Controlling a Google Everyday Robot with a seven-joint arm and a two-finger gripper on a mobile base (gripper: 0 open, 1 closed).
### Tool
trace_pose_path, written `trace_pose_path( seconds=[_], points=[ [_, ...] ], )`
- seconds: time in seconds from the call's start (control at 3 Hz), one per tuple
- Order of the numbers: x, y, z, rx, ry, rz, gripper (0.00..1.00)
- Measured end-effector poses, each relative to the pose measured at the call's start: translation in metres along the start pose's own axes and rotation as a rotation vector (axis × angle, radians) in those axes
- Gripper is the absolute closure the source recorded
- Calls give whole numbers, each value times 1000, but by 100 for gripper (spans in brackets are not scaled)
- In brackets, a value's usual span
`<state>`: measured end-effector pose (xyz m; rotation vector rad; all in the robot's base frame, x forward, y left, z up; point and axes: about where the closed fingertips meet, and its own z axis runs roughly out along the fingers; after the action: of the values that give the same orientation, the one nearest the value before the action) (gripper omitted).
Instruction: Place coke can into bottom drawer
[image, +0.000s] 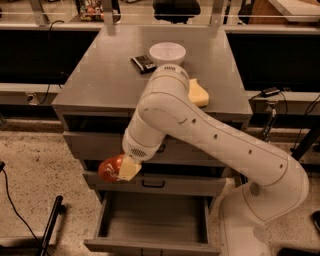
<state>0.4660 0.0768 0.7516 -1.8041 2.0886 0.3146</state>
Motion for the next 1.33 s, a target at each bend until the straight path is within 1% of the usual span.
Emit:
trace_pose_path(
  seconds=[0.33,0.67,1.0,1.33],
  points=[
    [-12,-4,-1,3,-46,5,100],
    [-23,-6,21,-36,-44,-8,100],
    [-12,-4,65,-44,-51,56,100],
    [28,15,120,-51,-43,177,100]
  ],
)
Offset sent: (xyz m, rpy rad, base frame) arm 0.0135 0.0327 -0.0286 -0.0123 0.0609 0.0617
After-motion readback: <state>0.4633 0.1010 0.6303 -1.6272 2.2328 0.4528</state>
